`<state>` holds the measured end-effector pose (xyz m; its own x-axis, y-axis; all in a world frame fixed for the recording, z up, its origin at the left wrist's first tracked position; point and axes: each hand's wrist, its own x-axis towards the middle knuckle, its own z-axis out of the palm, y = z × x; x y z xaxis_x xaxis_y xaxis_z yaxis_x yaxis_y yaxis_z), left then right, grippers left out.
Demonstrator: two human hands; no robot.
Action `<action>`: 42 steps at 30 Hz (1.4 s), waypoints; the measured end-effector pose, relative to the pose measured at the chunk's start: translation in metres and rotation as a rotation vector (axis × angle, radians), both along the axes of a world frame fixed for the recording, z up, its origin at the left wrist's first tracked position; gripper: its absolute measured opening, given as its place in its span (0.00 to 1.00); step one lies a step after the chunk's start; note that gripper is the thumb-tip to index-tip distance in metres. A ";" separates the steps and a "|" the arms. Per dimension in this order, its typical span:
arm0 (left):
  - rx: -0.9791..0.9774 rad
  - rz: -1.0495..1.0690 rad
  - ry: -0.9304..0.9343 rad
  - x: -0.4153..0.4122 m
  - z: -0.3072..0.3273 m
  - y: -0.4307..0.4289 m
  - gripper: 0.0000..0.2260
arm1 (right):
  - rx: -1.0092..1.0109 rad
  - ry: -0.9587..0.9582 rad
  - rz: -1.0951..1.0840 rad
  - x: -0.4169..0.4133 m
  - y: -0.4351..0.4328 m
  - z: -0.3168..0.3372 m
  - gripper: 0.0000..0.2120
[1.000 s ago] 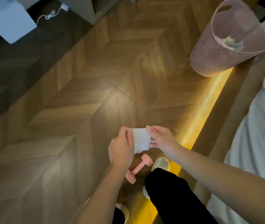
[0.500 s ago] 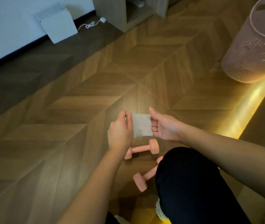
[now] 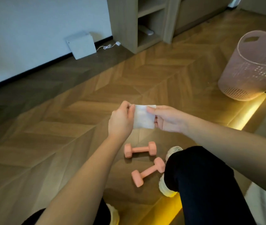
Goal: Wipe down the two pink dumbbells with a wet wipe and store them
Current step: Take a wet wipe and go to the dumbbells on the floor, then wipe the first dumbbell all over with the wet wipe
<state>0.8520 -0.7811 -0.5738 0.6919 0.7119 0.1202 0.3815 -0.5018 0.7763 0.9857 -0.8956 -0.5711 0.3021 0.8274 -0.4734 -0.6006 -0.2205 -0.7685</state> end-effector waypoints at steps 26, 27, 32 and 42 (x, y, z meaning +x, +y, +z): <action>-0.227 -0.822 0.954 0.081 -0.377 0.028 0.20 | -0.616 -0.162 -0.036 0.106 0.025 -0.314 0.12; -0.252 -0.793 0.939 0.076 -0.373 0.031 0.20 | -0.623 -0.207 -0.013 0.105 0.027 -0.307 0.10; -0.413 -0.568 0.751 0.043 -0.305 0.059 0.26 | -0.554 -0.564 0.153 0.096 0.050 -0.240 0.15; -0.242 -0.165 0.300 -0.057 -0.042 0.109 0.22 | 0.109 -0.859 0.305 -0.022 0.105 0.005 0.14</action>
<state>0.7955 -0.6723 -0.6158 0.7778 0.5716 -0.2613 0.5385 -0.3918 0.7460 0.9640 -0.7904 -0.5662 0.2755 0.9559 -0.1013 0.2589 -0.1753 -0.9498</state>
